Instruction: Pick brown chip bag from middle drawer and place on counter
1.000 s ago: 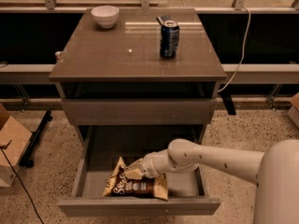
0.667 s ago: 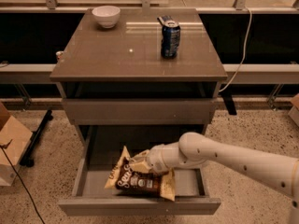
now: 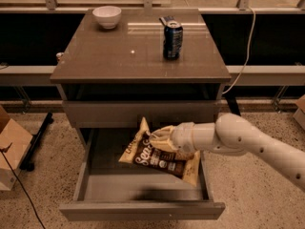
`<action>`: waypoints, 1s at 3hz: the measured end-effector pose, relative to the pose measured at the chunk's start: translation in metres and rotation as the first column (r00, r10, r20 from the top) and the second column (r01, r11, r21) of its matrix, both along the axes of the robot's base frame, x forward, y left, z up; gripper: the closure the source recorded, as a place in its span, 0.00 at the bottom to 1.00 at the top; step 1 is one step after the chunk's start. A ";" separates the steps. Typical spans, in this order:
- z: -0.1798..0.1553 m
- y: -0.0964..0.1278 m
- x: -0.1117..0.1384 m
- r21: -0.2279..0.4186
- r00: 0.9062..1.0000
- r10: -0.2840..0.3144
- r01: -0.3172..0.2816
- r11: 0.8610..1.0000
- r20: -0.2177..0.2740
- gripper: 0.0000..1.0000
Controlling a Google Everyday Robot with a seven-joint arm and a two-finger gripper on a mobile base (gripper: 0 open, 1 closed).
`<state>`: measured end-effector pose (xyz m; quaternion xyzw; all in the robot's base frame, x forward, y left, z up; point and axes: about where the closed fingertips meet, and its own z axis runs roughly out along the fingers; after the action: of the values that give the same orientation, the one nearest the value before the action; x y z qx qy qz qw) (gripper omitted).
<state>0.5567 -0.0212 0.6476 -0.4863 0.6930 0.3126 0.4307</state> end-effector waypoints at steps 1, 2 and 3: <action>0.114 -0.024 0.027 0.006 0.967 0.096 -0.100 0.995 0.237 1.00; 0.181 -0.033 0.041 -0.029 0.921 0.156 -0.156 0.987 0.357 1.00; 0.257 -0.035 0.058 -0.089 0.856 0.199 -0.179 0.980 0.477 1.00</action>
Offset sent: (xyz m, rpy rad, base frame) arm 0.0597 -0.0489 0.2623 -0.0226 -0.5223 0.2240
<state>0.6147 -0.0557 0.9049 -0.6234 0.5186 0.2075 0.5472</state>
